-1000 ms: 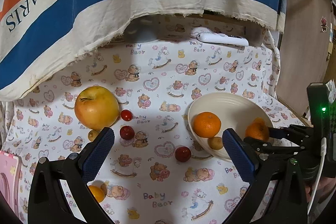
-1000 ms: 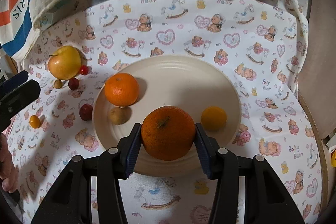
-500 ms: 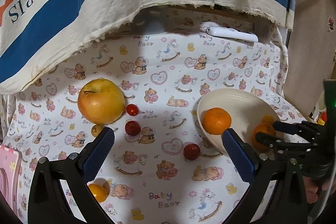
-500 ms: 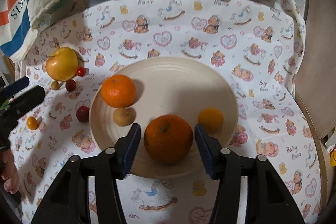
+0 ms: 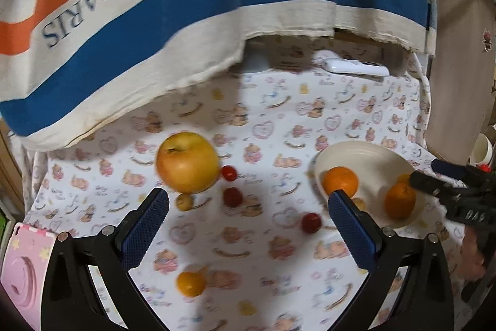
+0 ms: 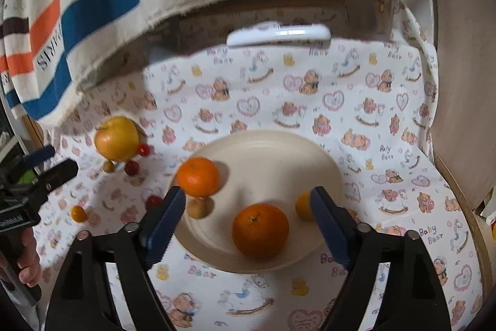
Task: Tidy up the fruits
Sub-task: 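Lower the left tool onto a small orange on the cloth and close it, then lift the small orange with the left tool while the right tool grasps a red fruit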
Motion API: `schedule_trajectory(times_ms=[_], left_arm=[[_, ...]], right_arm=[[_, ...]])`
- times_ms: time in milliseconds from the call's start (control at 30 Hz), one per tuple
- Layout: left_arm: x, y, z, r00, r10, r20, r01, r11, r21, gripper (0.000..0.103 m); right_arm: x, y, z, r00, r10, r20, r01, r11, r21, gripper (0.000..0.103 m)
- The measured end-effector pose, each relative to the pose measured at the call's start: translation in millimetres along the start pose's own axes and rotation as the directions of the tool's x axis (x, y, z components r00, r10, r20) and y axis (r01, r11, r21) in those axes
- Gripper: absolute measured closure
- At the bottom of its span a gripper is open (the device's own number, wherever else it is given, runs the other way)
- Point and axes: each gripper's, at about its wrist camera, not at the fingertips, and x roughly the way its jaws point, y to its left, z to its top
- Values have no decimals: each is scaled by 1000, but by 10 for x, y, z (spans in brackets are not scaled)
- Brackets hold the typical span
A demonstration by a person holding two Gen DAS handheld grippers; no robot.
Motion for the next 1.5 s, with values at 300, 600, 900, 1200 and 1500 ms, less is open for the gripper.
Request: schedule_trajectory(times_ms=[300,600,900,1200,1500], left_arm=[[128,282,-195,976,35,-215,-41,999,-24,1],[245,465,-420,939,-19,-344,-16,995,-99,14],[350,423,-494,917,-16,-398,-8,998,-57,47],[445,529,-530,905,-38,-424,-5,995,-100,75],[156,606,-386,961,-72,-265,37,990,-133,75]], right_arm=[[2,-28,-10,999,-32,13,32,999,18,16],[99,9,-61,999,-45,-15,45,999,1,16],[167,103,-129,997,-77,-29,75,996,-53,16],[135,233,-160,991,-127,-37,124,989,-87,16],[-133,716,0,999,-44,-10,44,996,-72,16]])
